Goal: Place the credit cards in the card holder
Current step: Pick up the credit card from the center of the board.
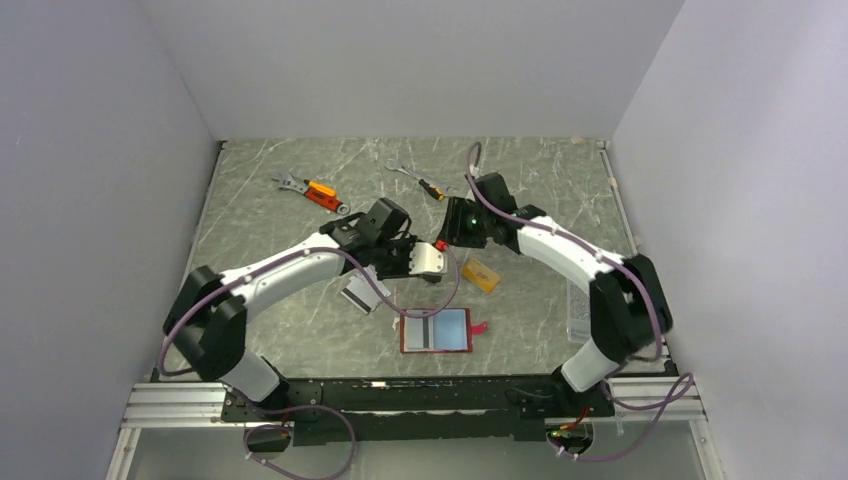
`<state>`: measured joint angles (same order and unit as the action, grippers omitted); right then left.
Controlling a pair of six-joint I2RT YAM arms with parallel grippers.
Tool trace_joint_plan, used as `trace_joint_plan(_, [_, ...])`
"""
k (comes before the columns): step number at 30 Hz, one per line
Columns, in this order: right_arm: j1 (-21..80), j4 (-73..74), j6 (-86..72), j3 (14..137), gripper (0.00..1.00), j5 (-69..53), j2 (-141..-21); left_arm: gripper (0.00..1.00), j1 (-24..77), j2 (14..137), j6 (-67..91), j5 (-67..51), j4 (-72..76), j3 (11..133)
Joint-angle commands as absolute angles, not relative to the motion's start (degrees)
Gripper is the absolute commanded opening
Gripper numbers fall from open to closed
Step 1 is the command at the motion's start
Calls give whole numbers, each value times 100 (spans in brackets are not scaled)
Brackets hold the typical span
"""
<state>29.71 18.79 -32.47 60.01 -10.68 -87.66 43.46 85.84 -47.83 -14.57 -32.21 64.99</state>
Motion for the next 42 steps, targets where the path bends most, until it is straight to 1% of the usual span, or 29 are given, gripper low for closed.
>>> trace_joint_plan(1, [2828,1769,-2852,6678,54,-1436,-9649,32,4352,9117,-5106,-1678,-2631,6585])
trace_joint_plan(4, [2830,1618,-2913,6723,54,-1501,-10026,24,4333,9644,-5347,-1630,-2810,6943])
trace_joint_plan(8, [2782,1342,-2939,6537,54,-1520,-10203,20,4213,9991,-5563,-1701,-2681,7046])
trace_joint_plan(13, [2723,1146,-2893,6463,53,-1596,-10418,19,4188,10104,-5928,-1755,-2183,6817])
trace_joint_plan(24, [2565,705,-2892,6533,49,-1974,-10925,14,4163,10749,-6281,-1836,-2284,7232])
trace_joint_plan(33, [2544,59,-3328,5674,43,-2347,-10780,11,4161,11005,-6439,-1721,-2325,7254])
trace_joint_plan(38, [2550,-274,-3600,5130,41,-2383,-10502,10,4163,10984,-6441,-1702,-2229,7121])
trace_joint_plan(42, [2537,-227,-3617,4950,40,-2229,-10294,9,4148,10993,-6251,-1751,-2362,7322])
